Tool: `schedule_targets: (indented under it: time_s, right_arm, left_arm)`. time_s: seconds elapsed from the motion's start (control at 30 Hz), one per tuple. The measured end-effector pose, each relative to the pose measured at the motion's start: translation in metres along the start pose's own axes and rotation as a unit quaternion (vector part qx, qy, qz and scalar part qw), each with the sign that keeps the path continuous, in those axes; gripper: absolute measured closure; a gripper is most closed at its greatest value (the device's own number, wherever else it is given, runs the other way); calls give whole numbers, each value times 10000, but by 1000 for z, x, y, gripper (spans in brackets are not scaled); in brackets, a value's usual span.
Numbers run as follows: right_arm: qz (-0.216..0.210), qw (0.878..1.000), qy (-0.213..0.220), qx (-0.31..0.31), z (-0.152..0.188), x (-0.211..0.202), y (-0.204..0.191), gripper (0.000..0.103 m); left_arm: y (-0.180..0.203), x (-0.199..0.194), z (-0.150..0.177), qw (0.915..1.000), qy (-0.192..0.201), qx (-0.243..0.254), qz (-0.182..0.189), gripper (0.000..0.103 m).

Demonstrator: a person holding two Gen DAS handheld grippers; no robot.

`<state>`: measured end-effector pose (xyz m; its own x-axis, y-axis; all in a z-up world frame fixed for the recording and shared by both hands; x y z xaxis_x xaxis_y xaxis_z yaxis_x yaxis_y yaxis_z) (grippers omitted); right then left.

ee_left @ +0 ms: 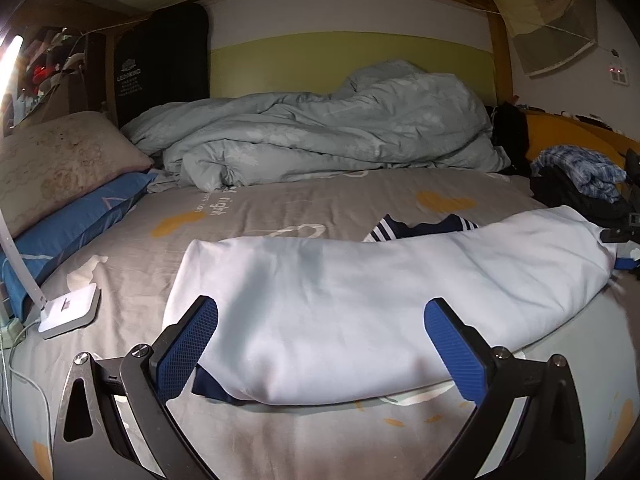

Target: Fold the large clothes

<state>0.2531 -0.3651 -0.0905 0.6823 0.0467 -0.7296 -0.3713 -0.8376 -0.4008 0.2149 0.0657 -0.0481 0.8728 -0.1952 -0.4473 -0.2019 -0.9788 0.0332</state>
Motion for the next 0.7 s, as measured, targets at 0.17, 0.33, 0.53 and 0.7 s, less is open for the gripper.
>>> schedule_targets:
  time_s: [0.17, 0.33, 0.53, 0.7]
  right_arm:
    - [-241, 9982, -467, 290, 13, 26, 5, 33]
    - [-348, 9980, -422, 307, 14, 28, 4, 33]
    - [-528, 9955, -401, 676, 15, 27, 13, 42]
    - [-667, 9940, -393, 775, 15, 28, 12, 51]
  left_arm:
    - [32, 11, 2, 9956, -260, -105, 891, 54]
    - [102, 37, -10, 9792, -652, -414, 1874, 77]
    - [207, 86, -36, 9574, -998, -575, 2648, 81]
    - [247, 160, -9, 9462, -2103, -815, 2321, 85]
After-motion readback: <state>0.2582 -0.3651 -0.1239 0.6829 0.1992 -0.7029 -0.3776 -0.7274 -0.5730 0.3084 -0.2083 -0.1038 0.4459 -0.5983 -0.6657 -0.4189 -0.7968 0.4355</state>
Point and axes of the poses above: each gripper's, at about its wrist camera, not at the fingertips, and x roughly the way its jaws point, y to its right, z to its underside, the point moved 10 cm from there along x, roughly the way its jaws point, and after that the axes turned 11 degrees about z, right-handed, at the moved point
